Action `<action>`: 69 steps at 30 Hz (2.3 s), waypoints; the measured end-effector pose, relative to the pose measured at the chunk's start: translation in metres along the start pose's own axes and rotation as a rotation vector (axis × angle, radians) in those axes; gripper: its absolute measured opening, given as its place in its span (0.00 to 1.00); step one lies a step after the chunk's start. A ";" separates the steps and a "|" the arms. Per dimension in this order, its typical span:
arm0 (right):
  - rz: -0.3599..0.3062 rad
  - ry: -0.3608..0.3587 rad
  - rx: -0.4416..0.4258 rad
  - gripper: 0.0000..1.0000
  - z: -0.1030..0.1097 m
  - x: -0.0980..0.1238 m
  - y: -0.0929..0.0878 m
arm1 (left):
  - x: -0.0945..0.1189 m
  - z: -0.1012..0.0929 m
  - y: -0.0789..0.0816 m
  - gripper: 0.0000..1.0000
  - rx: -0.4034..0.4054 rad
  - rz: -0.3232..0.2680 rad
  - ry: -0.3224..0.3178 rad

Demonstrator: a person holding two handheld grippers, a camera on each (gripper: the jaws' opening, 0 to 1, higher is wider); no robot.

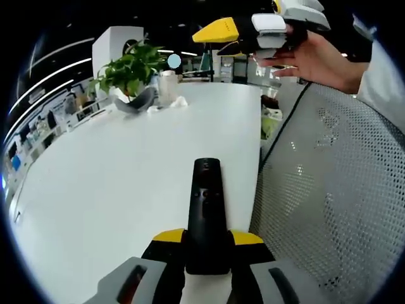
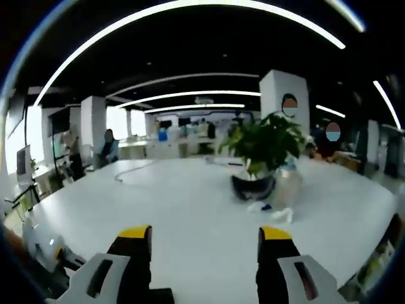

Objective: Press the specified remote control buttons in sequence, fully releasing each button before pressing the next.

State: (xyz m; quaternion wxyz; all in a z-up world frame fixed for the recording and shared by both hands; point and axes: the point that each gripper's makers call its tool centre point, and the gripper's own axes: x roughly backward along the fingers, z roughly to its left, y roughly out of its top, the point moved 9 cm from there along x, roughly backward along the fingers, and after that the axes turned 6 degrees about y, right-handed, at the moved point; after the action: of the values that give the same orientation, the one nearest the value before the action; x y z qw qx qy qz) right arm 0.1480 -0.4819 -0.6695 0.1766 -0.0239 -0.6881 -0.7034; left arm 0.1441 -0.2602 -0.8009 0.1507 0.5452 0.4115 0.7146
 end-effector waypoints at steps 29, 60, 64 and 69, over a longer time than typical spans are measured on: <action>0.099 -0.042 0.105 0.97 -0.007 -0.009 -0.017 | -0.003 0.010 0.004 0.25 -0.003 0.032 0.002; 0.132 -0.028 0.105 0.91 -0.006 -0.012 -0.020 | -0.009 0.063 0.010 0.25 -0.062 0.162 -0.030; 0.143 -0.027 0.109 0.92 -0.006 -0.012 -0.021 | -0.008 0.066 0.010 0.24 -0.080 0.175 -0.046; 0.141 -0.021 0.114 0.92 -0.004 -0.013 -0.021 | -0.008 0.071 0.010 0.24 -0.094 0.177 -0.064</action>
State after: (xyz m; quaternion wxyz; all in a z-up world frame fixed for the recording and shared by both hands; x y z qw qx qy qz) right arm 0.1550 -0.4835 -0.6931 0.2193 -0.0697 -0.7256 -0.6485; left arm 0.2137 -0.2413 -0.7934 0.1253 0.5943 0.3226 0.7260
